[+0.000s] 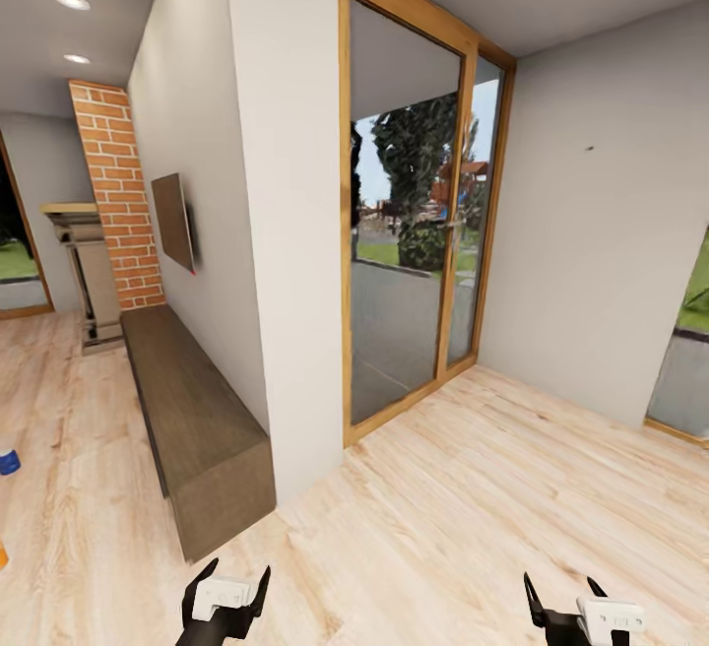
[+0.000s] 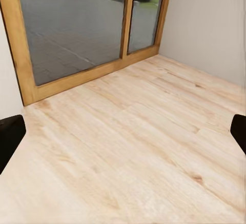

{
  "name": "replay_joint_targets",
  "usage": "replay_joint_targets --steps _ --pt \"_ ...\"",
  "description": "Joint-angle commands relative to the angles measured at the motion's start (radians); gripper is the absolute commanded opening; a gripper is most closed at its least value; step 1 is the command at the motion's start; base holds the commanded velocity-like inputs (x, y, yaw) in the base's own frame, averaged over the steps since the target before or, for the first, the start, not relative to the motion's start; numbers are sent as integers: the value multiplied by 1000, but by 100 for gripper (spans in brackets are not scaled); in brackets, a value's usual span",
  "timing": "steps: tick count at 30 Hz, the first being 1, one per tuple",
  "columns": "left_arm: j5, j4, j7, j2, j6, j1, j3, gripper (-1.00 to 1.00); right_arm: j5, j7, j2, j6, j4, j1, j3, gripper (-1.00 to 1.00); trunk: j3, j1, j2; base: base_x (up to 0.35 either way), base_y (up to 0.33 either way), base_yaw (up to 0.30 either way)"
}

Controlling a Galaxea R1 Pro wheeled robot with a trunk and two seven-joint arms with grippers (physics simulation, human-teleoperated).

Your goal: Put the three can of soda from the living room inside the tash can in the kitchen.

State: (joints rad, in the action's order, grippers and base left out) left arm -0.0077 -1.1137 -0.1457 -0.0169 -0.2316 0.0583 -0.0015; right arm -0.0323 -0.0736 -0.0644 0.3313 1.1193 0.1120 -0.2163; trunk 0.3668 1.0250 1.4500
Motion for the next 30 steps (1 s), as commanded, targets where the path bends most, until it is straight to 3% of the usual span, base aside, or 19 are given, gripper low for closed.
replay_joint_targets --steps 1,30 --pt "0 0 0 0 0 0 0 100 0 0 0 0 0 0 0 100 -1 0 0 0 0 -185" --pt "-1 0 0 0 0 0 0 100 0 0 -1 0 -13 0 0 100 -38 0 0 0 -1 -185"
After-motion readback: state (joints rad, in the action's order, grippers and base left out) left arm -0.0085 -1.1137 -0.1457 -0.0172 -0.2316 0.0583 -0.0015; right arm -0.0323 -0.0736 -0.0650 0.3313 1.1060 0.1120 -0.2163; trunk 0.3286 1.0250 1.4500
